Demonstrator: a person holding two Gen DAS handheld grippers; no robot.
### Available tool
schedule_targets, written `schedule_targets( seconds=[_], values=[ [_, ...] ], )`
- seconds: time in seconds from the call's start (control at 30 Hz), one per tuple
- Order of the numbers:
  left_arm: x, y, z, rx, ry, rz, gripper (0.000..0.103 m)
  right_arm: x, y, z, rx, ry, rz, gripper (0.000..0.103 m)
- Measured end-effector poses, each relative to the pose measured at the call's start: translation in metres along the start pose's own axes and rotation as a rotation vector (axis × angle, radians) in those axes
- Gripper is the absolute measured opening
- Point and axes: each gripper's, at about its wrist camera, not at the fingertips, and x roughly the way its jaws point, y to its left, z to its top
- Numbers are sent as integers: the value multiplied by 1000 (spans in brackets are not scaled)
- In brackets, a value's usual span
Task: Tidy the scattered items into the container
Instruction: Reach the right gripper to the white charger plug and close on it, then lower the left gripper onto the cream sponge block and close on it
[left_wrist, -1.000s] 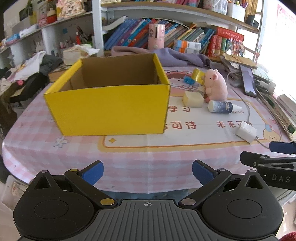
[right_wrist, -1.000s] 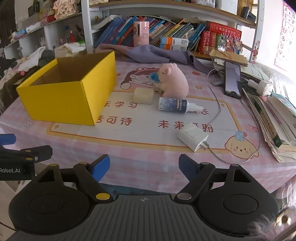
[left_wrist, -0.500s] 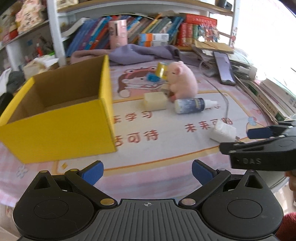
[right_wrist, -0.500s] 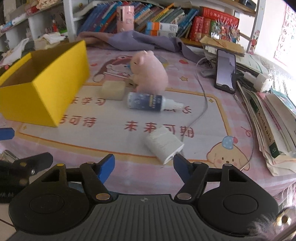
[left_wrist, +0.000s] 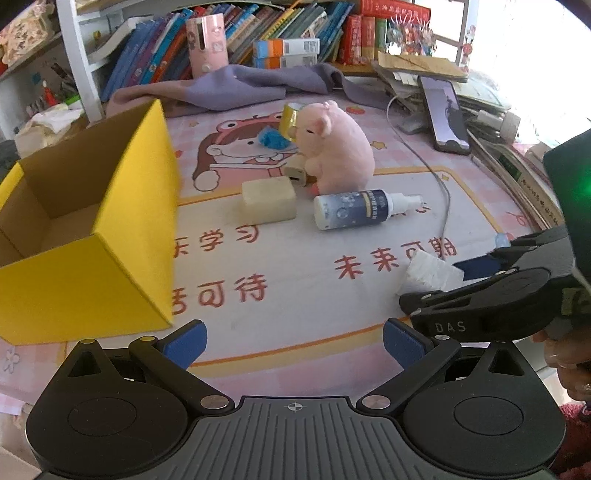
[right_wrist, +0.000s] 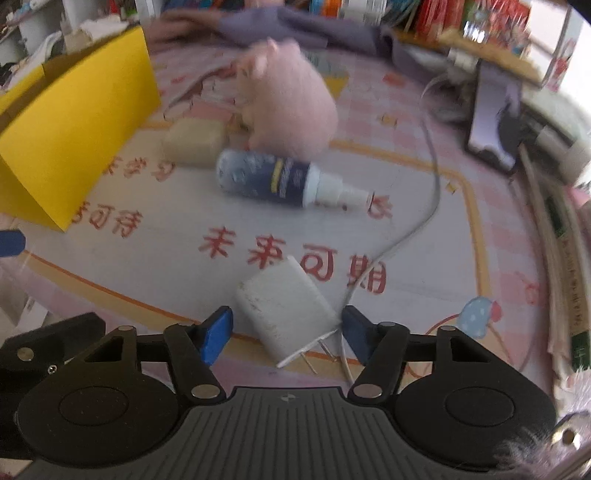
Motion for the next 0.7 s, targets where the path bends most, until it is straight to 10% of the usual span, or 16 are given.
schedule_targets(
  seconds=[0.7],
  values=[
    [65, -8, 92, -118, -77, 132, 94, -3, -91, 36, 17, -93, 47, 41]
  ],
)
